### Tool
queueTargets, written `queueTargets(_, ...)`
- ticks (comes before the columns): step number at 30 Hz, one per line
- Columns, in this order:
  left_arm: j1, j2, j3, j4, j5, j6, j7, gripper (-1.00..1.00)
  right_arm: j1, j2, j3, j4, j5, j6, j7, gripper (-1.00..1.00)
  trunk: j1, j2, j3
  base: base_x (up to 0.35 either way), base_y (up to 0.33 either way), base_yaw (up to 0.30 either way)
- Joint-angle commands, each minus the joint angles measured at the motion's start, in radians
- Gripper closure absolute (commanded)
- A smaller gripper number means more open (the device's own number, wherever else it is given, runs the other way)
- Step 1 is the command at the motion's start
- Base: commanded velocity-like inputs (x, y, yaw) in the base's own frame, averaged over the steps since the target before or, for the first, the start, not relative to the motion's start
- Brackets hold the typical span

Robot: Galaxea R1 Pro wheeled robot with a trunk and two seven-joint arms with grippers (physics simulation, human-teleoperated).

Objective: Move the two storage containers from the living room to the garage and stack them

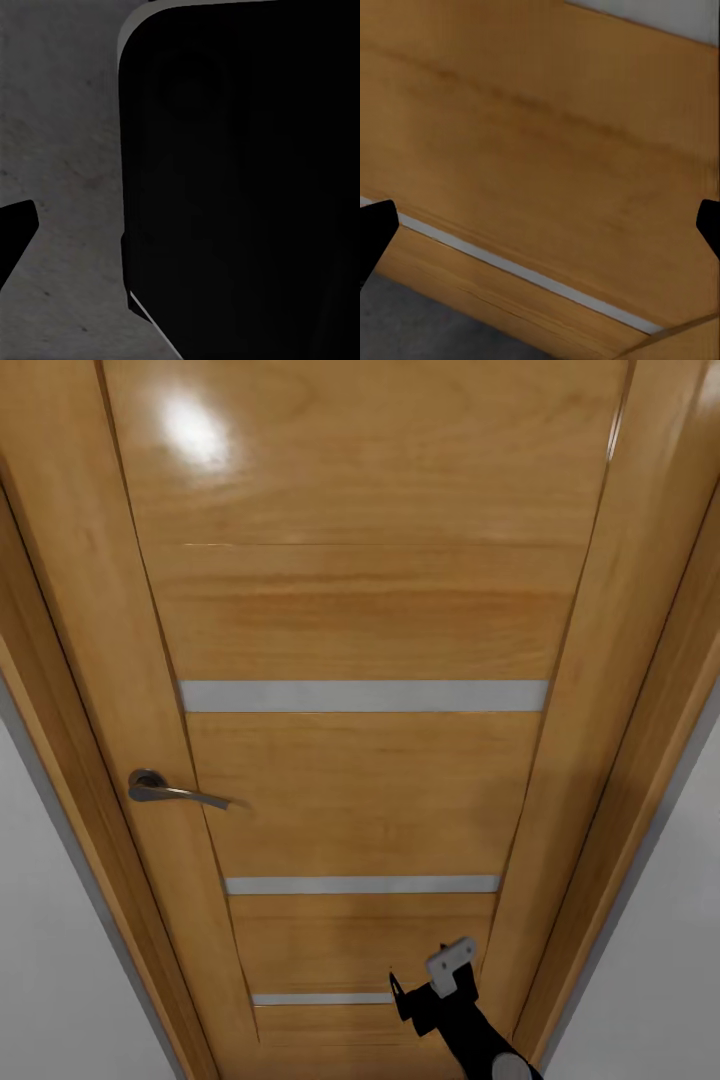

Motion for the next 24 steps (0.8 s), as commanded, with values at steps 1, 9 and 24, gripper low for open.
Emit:
queueTargets(1,0.000,0.000,0.001,-0.001,0.001,-0.001,0.000,-1.00,-0.012,-0.001,0.003,-0.003,-0.007,0.011,-0.009,-1.00,0.000,-0.001,-0.001,0.000,0.000,0.000)
queueTargets(9,0.000,0.000,0.001,-0.001,0.001,-0.001,0.000,-1.00,-0.048,0.004,0.003,-0.007,-0.007,0.032,-0.009,-1.00,0.000,-0.001,-0.001,0.000,0.000,0.000)
queueTargets(24,0.000,0.000,0.001,-0.001,0.002,-0.001,0.000,-1.00,-0.115,0.012,0.004,-0.024,-0.007,0.085,-0.010,-1.00,0.000,-0.001,-0.001,0.000,0.000,0.000)
